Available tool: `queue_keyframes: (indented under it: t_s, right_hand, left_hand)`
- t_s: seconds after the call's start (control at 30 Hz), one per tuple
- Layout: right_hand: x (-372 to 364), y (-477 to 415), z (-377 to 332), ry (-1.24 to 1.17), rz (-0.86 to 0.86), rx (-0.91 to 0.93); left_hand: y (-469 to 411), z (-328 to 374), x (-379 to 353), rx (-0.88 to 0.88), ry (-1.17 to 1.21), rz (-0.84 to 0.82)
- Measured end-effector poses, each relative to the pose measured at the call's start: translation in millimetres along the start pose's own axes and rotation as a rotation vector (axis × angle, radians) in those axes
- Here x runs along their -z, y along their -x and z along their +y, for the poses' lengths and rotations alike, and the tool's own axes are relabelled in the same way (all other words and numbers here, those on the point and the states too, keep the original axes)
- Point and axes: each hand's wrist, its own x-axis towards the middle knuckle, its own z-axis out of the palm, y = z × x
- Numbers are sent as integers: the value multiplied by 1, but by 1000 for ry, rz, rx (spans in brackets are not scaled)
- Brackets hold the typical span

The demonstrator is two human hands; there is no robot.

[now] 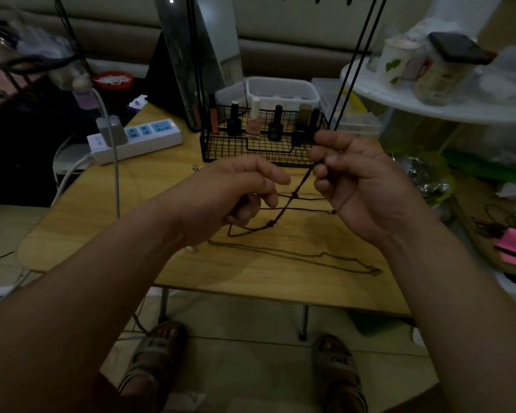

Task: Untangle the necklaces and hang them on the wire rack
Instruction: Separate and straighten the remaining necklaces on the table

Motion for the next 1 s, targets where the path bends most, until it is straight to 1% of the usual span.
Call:
queue_keyframes:
  t_s: [0.07,0.17,0.23,0.3,0.33,0.4,0.53,0.6,0.67,0.73,0.77,0.8,0.9,1.0]
  right_hand:
    - [0,0,-1,1,9,-4]
    - [-1,2,-1,-8,-6,-13]
    - [-4,4,1,-13,-26,-21]
    - [-8,4,2,-21,-45,-26]
    - [-10,4,2,-26,-52,-27]
    - [-11,4,3,-34,-38,-28]
    - [-5,1,2,-37,98,-16]
    - [-1,0,3,81,213,-17]
    - [2,1,6,405,332,1]
    - [3,4,10,743,394,79]
    - [2,7,11,835,378,126]
    - [0,9,11,875,330,154]
    - [-9,16,13,874,142,163]
    - [-12,20,15,906,52,169]
  left_hand:
    - [0,0,0,8,-29,42]
    - [0,-6,-3,-18,-264,78]
    - [-2,-10,-8,-52,-444,53]
    - [-3,-13,-15,-87,-567,8]
    - [-4,-14,-18,-101,-596,-2]
    - [-6,-14,-21,-103,-577,17]
    - [-6,-10,-21,-80,-488,26]
    - [-4,-8,-20,-79,-473,46]
    - [-2,-7,-20,-88,-461,75]
    - [-1,-7,-20,-96,-449,91]
    - [0,-7,-20,-100,-442,95]
    - [0,-7,-20,-107,-437,99]
    - [0,-6,-20,-151,-454,121]
    - [0,-6,-20,-178,-507,147]
